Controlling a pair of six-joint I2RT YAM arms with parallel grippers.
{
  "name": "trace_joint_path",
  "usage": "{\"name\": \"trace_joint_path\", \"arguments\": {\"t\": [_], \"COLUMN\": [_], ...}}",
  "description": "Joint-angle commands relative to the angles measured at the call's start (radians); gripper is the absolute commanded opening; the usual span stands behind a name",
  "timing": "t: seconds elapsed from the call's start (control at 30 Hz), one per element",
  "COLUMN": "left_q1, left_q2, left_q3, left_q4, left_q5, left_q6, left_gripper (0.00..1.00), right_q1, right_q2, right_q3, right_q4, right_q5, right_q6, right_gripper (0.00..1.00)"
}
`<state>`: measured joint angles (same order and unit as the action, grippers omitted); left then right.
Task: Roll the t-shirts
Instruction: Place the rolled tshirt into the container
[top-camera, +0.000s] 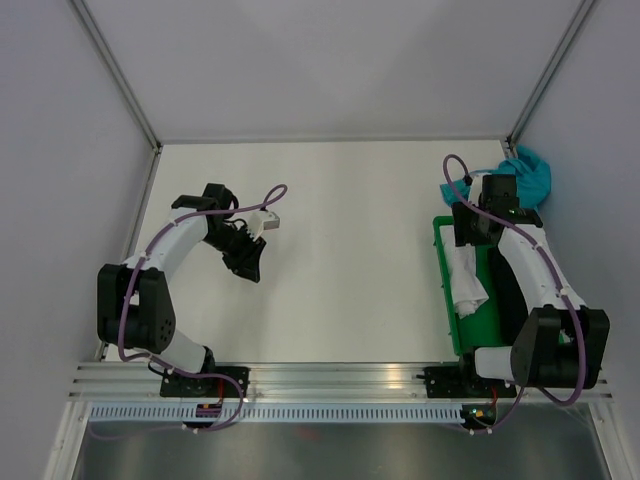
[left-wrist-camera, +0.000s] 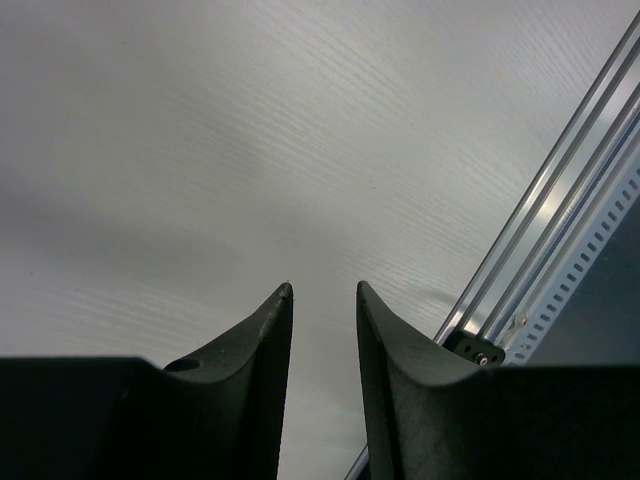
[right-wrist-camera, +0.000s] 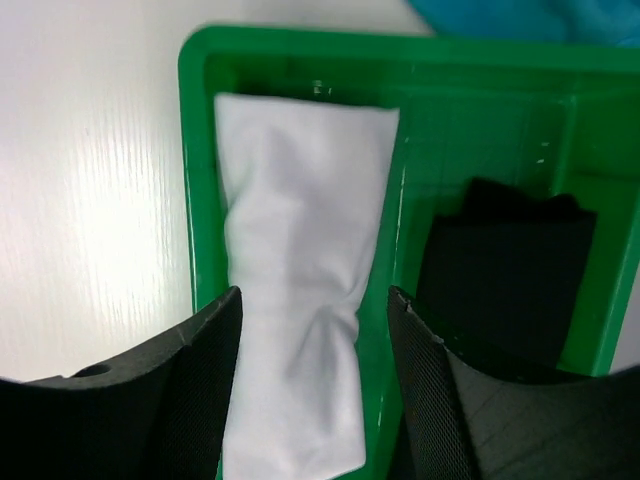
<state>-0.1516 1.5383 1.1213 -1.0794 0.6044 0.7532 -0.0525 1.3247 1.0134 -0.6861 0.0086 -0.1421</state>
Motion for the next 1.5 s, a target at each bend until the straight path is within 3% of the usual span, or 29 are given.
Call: {"name": "trace_joint_path", "arguments": {"t": [0.0, 0.37, 0.63, 0.9, 1.23, 1.47], "left_q1": [0.004, 0.004, 0.004, 0.004, 0.024, 0.043], "left_q2": [0.006, 0.008, 0.022, 0.023, -0.01, -0.001], "left_q3": [0.04, 0.032, 0.028, 0.026, 0.029, 0.037], "left_q4": [0.016, 0.021, 0.044, 0.071, 0.075, 0.073], "left_q5": [0.028, 0.029, 0.058, 0.057, 0.052, 0.061], "left_q6": [0.017, 0.02, 0.018, 0.032, 0.081, 0.112], "left_gripper": [0.38, 0.38, 0.37, 0.37, 0.37, 0.37], "right_q1": [-0.021, -0.033, -0.033, -0.029, -0.029, -0.029], "right_q2": [0.039, 0.208, 0.202, 0.119, 0.117, -0.018], "right_q3": [0.062, -0.006, -0.076, -0.101, -0.153, -0.182], "right_q4": [0.071, 0.203, 0.148, 0.06, -0.059, -0.116], "right_q5": [0.005, -0.073, -0.09, -0.036, -0.075, -0.018], "right_q6": [0.11, 0.197, 0.242, 0.327, 0.418, 0.45], "right_gripper": [0.65, 0.58, 0.33, 0.32, 0.33, 0.33]}}
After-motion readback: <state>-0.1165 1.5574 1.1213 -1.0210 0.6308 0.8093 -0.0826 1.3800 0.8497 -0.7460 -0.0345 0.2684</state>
